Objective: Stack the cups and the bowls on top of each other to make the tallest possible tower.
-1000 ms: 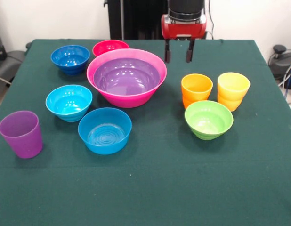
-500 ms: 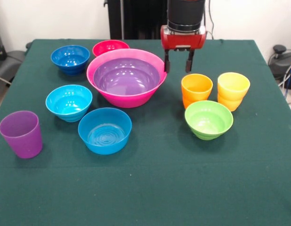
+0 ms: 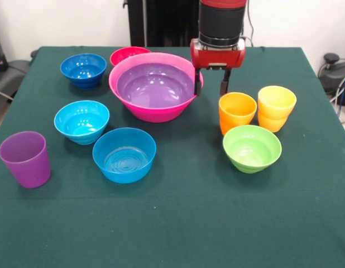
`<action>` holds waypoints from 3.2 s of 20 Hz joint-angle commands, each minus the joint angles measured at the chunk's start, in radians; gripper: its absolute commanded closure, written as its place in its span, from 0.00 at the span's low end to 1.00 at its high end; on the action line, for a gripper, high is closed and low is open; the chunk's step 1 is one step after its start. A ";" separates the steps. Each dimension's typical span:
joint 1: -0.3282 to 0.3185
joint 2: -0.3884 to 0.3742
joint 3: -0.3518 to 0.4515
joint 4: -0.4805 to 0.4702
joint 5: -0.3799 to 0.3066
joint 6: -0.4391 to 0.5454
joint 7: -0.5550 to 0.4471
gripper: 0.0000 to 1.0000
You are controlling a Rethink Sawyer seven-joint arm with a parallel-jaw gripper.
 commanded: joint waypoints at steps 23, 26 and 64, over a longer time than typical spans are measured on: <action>-0.068 -0.013 0.135 0.010 0.027 0.095 0.022 0.00; -0.062 -0.025 0.131 0.005 0.028 0.116 0.018 0.00; -0.042 0.057 0.166 -0.348 0.020 0.450 -0.081 0.00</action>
